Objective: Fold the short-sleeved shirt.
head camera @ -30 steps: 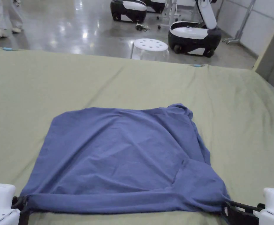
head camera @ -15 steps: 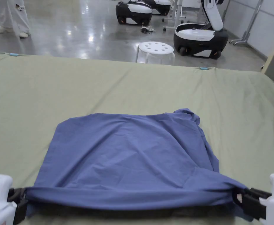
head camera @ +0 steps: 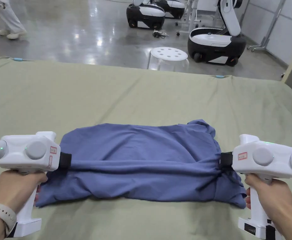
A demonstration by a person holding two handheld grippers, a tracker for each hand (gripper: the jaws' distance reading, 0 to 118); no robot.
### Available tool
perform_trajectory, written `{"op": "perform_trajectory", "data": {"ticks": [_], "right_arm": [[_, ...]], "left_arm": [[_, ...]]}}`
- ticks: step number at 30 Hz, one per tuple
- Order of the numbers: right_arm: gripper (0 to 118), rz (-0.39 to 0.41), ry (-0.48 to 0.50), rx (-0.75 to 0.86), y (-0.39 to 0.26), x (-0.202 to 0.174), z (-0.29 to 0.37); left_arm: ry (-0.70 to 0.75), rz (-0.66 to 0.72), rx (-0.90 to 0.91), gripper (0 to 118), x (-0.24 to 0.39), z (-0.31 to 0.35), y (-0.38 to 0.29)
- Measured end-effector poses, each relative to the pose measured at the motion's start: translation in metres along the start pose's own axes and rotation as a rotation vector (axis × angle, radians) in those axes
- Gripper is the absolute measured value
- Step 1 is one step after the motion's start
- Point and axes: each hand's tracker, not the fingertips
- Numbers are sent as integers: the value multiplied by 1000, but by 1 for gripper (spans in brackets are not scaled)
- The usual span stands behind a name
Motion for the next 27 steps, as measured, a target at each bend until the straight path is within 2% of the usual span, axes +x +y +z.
{"op": "perform_trajectory", "data": {"ticks": [1,2,4,6,7,10,11,12,13,14,15,17,20,21,23,24,25,26,27], "right_arm": [[69,-1,-1,59,-4,2,14],[85,6,37,147,-10,3,34],[89,50,93,288,-28,-2,77],[89,111,130,435,-59,-11,118],[89,139,135,511,-78,-15,135],[88,169,41,674,-138,-28,165],[85,165,42,679,-153,-30,169],[65,158,62,669,-165,-31,168],[37,146,75,656,-174,-32,168],[7,136,73,628,-182,-34,166],[3,141,53,609,-188,-37,165],[3,147,63,593,-197,-35,166],[3,125,84,552,-205,-31,167],[3,123,85,541,-202,-30,163],[3,117,80,522,-203,-26,161],[3,117,73,511,-203,-24,159],[3,118,64,495,-199,-23,154],[3,116,53,477,-197,-21,150],[3,110,48,457,-195,-18,146]], "left_arm": [[7,-21,42,105,2,13,-7],[-30,-44,129,118,2,33,-16],[-37,-63,290,112,9,83,-36],[-28,-100,546,112,19,132,-76],[-37,-162,655,113,26,151,-100],[114,-213,721,112,40,172,-165],[119,-220,692,108,41,172,-182],[111,-204,641,93,41,169,-193],[62,-169,556,61,39,166,-203],[24,-140,514,18,36,158,-208],[51,-130,472,0,36,152,-213],[86,-162,424,0,29,139,-219],[35,-103,297,0,7,119,-204],[39,-103,242,26,1,111,-195],[98,-97,206,108,-6,91,-173],[117,-102,190,117,-10,78,-161],[144,-112,147,112,-13,64,-150],[138,-128,237,112,-10,64,-139],[137,-115,203,112,-13,58,-130]]}}
